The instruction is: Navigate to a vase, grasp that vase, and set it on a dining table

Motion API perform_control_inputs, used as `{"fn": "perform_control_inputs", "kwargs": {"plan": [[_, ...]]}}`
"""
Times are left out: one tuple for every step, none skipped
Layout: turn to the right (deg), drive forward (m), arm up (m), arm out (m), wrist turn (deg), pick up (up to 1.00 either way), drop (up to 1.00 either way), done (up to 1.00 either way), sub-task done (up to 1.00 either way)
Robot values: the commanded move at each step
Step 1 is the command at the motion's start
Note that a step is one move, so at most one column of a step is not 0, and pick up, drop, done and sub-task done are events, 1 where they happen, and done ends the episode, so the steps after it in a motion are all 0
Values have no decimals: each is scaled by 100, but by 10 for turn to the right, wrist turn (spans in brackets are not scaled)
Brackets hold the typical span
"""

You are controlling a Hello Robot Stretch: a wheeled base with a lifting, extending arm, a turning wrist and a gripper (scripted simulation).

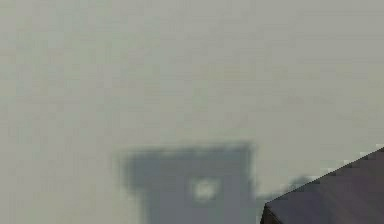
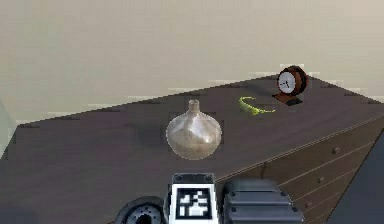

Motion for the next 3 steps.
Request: {"fn": "perform_control_inputs", "kwargs": {"plan": [[0,0,0,16,0,0,0,0,0],[0,0,0,0,450,0,0,0,0],[0,0,0,0,450,0,0,0,0]]}}
